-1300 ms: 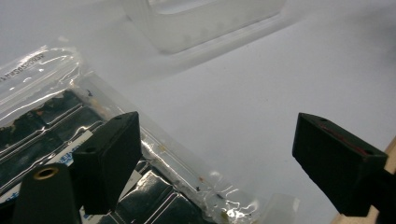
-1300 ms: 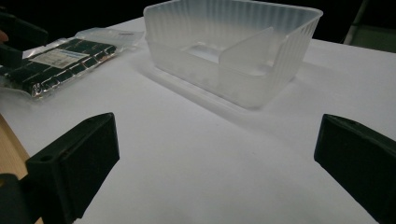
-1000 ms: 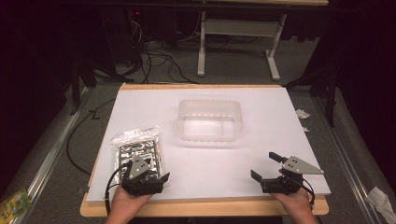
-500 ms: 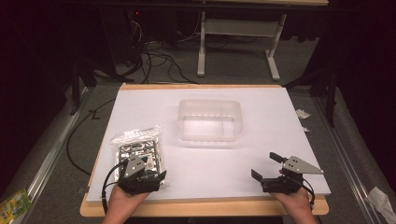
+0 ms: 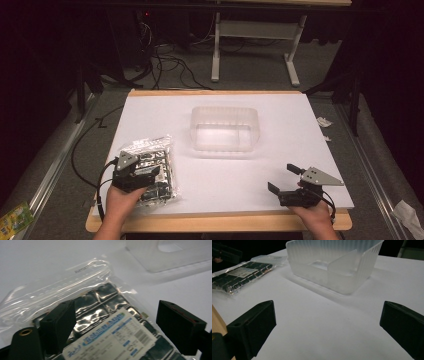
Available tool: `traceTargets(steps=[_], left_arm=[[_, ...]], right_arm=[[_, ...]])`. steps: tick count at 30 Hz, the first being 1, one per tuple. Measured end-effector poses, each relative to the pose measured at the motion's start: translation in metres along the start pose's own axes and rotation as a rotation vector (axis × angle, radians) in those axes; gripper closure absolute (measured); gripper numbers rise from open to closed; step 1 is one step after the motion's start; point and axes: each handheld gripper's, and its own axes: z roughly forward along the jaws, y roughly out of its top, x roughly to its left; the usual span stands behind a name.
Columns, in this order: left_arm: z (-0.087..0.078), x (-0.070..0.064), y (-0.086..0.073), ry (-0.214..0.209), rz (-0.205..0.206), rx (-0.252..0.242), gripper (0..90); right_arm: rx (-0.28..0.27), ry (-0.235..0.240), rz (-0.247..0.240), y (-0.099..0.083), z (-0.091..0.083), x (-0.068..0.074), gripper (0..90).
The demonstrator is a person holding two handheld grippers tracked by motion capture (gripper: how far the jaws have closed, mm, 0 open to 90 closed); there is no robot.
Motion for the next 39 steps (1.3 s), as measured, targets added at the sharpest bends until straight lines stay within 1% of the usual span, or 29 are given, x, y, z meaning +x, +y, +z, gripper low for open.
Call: traceTargets(steps=[2,4,7,10,11,14,15,17,18,19,20,22,23,24,25,30,31,32,34,36,38,39], left_arm=[[0.0,0.008,-0.001,0.018,-0.018,0.002,18.0],[0.0,0.021,-0.003,0.049,-0.045,0.004,18.7],[-0.002,0.042,-0.009,0.09,-0.114,0.013,20.2],[-0.002,0.057,-0.015,0.12,-0.166,0.019,23.1],[-0.003,0.063,-0.018,0.132,-0.193,0.021,23.6],[-0.005,0.077,-0.024,0.149,-0.256,0.03,25.6],[-0.006,0.08,-0.025,0.148,-0.276,0.029,26.8],[-0.006,0.084,-0.029,0.151,-0.303,0.032,30.7],[-0.006,0.086,-0.03,0.145,-0.317,0.033,32.9],[-0.006,0.089,-0.032,0.138,-0.338,0.048,35.2],[-0.006,0.091,-0.034,0.131,-0.359,0.046,38.3],[-0.007,0.094,-0.037,0.107,-0.389,0.05,43.0],[-0.009,0.095,-0.039,0.096,-0.408,0.039,45.1],[-0.01,0.096,-0.04,0.077,-0.424,0.036,49.1],[-0.011,0.097,-0.042,0.058,-0.436,0.034,51.8],[-0.015,0.097,-0.046,0.016,-0.469,0.05,63.8],[-0.017,0.097,-0.047,0.005,-0.483,0.052,64.8],[-0.017,0.097,-0.048,-0.002,-0.482,0.053,67.1],[-0.019,0.095,-0.049,-0.023,-0.498,0.065,69.7],[-0.019,0.093,-0.049,-0.04,-0.502,0.082,71.5],[-0.019,0.09,-0.049,-0.039,-0.49,0.093,75.7],[-0.018,0.088,-0.049,-0.03,-0.475,0.097,79.5]], right_arm=[[0.0,0.002,0.0,0.0,0.0,0.0,0.5],[-0.003,0.002,0.0,0.0,0.0,0.0,0.6],[-0.001,0.004,-0.002,0.0,0.001,0.0,0.7],[0.002,0.006,-0.004,0.0,0.002,0.001,0.8],[0.004,0.007,-0.005,0.0,0.003,0.001,0.8],[0.007,0.011,-0.008,0.0,0.003,0.001,0.9],[0.009,0.011,-0.005,-0.001,0.003,0.001,0.9],[0.01,0.011,-0.007,-0.001,0.003,0.001,1.0],[0.011,0.01,-0.006,-0.001,0.003,0.001,1.0],[0.011,0.011,-0.006,-0.001,0.003,0.001,1.0],[0.012,0.011,-0.006,-0.001,0.003,0.001,1.1],[0.015,0.013,-0.005,-0.001,0.003,0.001,1.1],[0.013,0.015,-0.011,-0.001,0.003,0.001,1.1],[0.015,0.013,-0.008,-0.001,0.003,0.002,1.2],[0.015,0.012,-0.009,-0.001,0.002,0.002,1.2],[0.012,0.009,-0.009,-0.001,0.002,0.001,1.3],[0.012,0.008,-0.011,-0.001,0.002,0.001,1.3],[0.013,0.006,-0.008,0.0,0.002,0.001,1.4],[0.011,0.005,-0.008,0.0,0.001,0.002,1.5],[0.012,0.004,-0.008,0.0,0.001,0.001,1.5],[0.012,0.003,-0.009,0.0,0.001,0.001,1.6],[0.012,0.003,-0.009,0.0,0.001,0.002,1.6]])
